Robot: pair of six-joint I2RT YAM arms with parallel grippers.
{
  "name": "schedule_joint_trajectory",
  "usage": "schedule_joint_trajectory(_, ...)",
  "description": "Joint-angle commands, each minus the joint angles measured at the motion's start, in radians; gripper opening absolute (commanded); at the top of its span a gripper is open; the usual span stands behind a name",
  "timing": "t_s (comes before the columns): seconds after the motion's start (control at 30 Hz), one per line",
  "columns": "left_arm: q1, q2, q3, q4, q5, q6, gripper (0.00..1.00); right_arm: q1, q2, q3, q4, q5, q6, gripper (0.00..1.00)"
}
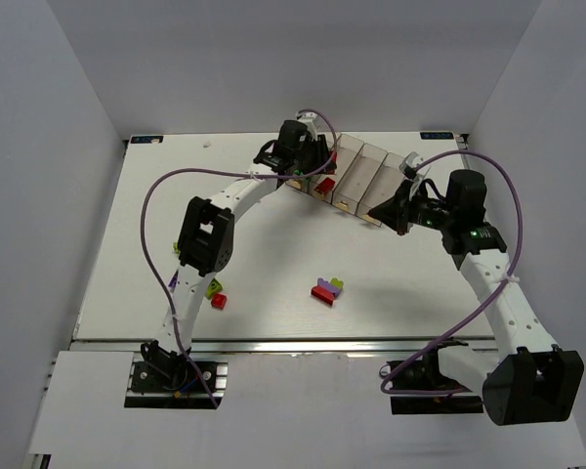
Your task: Sort the legos into containers by color
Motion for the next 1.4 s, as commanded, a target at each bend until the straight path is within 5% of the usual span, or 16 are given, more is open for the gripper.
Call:
schedule_joint_trajectory(0.0, -0.021, 0.017, 0.094, -0.017, -0.074, 0.059, 0.14, -0.014, -0.029, -0.013, 0.028, -0.021, 0.018, 0.00)
schedule_joint_trajectory(0.13, -0.028, 0.077, 0.183, -0.052, -0.111, 0.071, 0.22, -0.023, -0.049, -0.027, 0.033, -0.031, 0.035, 0.00)
schedule_joint_trajectory(0.2, -0.033, 0.091, 0.205, -0.075, -0.119, 0.073, 0.38, -0.023, -0.052, -0.033, 0.036, -0.036, 0.036, 0.06)
schedule_joint_trajectory(0.3, -0.041, 0.090, 0.199, -0.086, -0.134, 0.076, 0.51, -0.024, -0.058, -0.041, 0.030, -0.044, 0.018, 0.37)
schedule_joint_trajectory(0.33, -0.041, 0.086, 0.197, -0.084, -0.133, 0.070, 0.56, -0.024, -0.058, -0.041, 0.019, -0.050, 0.009, 0.56)
schedule_joint_trajectory(0.53, -0.041, 0.039, 0.192, -0.064, -0.134, 0.064, 0.66, -0.024, -0.066, -0.047, -0.029, -0.234, -0.144, 0.89)
schedule_joint_trajectory(0.63, -0.041, 0.019, 0.197, -0.084, -0.134, 0.074, 0.67, -0.021, -0.055, -0.045, -0.029, -0.326, -0.155, 0.89)
schedule_joint_trajectory(0.7, -0.041, -0.028, 0.174, -0.109, -0.148, 0.081, 0.57, 0.001, -0.044, -0.038, -0.027, -0.350, -0.163, 0.89)
schedule_joint_trajectory(0.73, -0.041, -0.060, 0.150, -0.115, -0.184, 0.085, 0.51, 0.014, -0.031, -0.033, -0.036, -0.363, -0.206, 0.89)
schedule_joint_trajectory(0.77, -0.034, -0.100, 0.075, -0.122, -0.211, 0.085, 0.29, 0.028, -0.023, -0.025, -0.053, -0.375, -0.230, 0.89)
schedule_joint_trajectory(0.9, 0.010, -0.401, -0.288, -0.071, -0.307, 0.041, 0.00, 0.211, 0.080, 0.068, -0.315, -0.328, -0.436, 0.87)
schedule_joint_trajectory(1.03, 0.068, -0.816, -0.658, -0.069, -0.361, -0.037, 0.06, 0.426, 0.192, 0.093, -0.190, -0.078, -0.274, 0.38)
schedule_joint_trajectory(1.1, 0.113, -0.928, -0.792, -0.156, -0.395, -0.065, 0.40, 0.561, 0.251, 0.105, -0.153, 0.097, -0.220, 0.34)
schedule_joint_trajectory(1.2, 0.180, -1.114, -0.861, -0.296, -0.418, -0.068, 0.54, 0.726, 0.359, 0.159, -0.118, 0.267, -0.166, 0.50)
schedule_joint_trajectory(1.33, 0.199, -1.298, -0.910, -0.431, -0.507, -0.070, 0.61, 0.874, 0.541, 0.271, -0.062, 0.331, 0.002, 0.89)
schedule_joint_trajectory(1.37, 0.199, -1.359, -0.915, -0.484, -0.521, -0.077, 0.61, 0.896, 0.572, 0.286, -0.037, 0.359, 0.048, 0.89)
